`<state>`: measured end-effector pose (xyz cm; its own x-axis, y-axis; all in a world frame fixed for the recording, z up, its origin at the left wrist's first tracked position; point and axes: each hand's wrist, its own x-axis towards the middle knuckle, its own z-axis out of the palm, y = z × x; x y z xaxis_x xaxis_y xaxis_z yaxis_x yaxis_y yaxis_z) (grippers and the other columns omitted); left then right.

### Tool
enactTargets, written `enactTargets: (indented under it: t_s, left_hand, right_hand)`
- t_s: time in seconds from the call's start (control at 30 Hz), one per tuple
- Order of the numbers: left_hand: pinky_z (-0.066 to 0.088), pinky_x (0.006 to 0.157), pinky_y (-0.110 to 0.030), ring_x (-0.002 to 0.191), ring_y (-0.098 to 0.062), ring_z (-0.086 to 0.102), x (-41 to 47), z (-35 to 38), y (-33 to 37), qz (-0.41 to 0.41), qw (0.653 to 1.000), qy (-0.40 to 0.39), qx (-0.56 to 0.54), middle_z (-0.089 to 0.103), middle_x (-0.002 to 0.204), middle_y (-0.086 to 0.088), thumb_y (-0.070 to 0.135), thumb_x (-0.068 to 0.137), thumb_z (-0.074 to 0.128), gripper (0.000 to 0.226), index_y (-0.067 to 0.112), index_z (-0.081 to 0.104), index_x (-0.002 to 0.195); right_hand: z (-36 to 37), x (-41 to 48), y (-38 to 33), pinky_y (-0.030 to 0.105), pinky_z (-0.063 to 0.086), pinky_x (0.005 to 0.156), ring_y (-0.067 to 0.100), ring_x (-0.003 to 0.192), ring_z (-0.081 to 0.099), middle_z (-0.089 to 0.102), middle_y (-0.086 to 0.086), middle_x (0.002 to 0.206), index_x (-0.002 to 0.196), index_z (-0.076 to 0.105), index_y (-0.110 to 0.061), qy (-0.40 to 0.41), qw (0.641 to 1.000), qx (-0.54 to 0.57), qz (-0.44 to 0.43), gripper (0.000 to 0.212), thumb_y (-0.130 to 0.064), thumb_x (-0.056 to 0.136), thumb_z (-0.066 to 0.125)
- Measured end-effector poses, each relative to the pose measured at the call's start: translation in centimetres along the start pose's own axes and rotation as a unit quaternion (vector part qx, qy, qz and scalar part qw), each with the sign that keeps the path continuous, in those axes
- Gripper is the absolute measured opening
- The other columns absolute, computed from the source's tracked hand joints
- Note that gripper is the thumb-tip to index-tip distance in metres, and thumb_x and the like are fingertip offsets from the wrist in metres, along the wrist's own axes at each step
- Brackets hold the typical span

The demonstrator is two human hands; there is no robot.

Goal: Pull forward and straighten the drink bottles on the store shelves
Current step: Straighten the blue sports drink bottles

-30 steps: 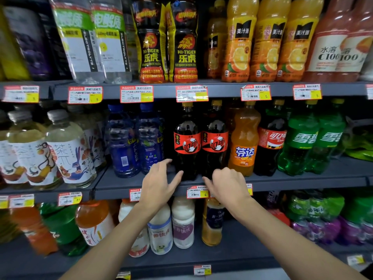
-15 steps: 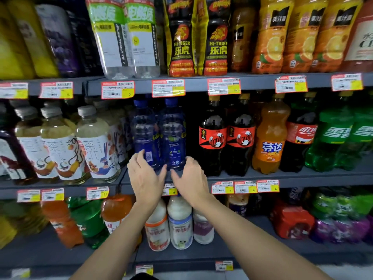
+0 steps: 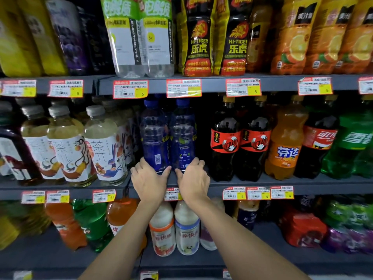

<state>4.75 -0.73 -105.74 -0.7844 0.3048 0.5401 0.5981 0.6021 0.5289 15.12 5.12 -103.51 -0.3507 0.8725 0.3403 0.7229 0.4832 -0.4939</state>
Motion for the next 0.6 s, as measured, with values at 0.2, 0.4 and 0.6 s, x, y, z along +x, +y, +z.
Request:
enactTargets:
  t_s: [0.2, 0.4, 0.6]
  left_hand:
    - [0.045, 0.089, -0.045, 0.102, -0.038, 0.054, 0.3, -0.2, -0.6, 0.005, 0.999, 0.002, -0.041, 0.066, 0.109, -0.020, 0.057, 0.070, 0.081, 0.079, 0.001, 0.057, 0.120]
    - [0.045, 0.083, -0.043, 0.098, -0.034, 0.055, 0.4, -0.1, -1.0, 0.008, 0.998, 0.008, -0.067, 0.067, 0.104, -0.015, 0.057, 0.068, 0.083, 0.072, 0.006, 0.060, 0.113]
    - [0.047, 0.080, -0.044, 0.096, -0.035, 0.056, 0.6, -0.3, -1.2, 0.020, 0.998, 0.004, -0.051, 0.066, 0.100, -0.014, 0.058, 0.066, 0.083, 0.070, 0.007, 0.059, 0.108]
  right_hand:
    - [-0.7, -0.3, 0.0, 0.033, 0.051, 0.076, 0.024, 0.101, 0.065, 0.054, 0.008, 0.121, 0.121, 0.047, -0.010, 0.006, 1.000, 0.018, -0.009, 0.049, -0.048, 0.094, 0.061]
    - [-0.9, -0.6, 0.1, 0.035, 0.051, 0.079, 0.027, 0.106, 0.064, 0.050, 0.009, 0.127, 0.128, 0.039, -0.010, 0.005, 0.998, 0.069, -0.005, 0.061, -0.047, 0.089, 0.067]
    - [-0.7, -0.2, -0.8, 0.033, 0.048, 0.078, 0.026, 0.108, 0.064, 0.044, 0.011, 0.139, 0.148, 0.021, -0.007, -0.022, 0.998, 0.061, 0.018, 0.087, -0.047, 0.088, 0.069]
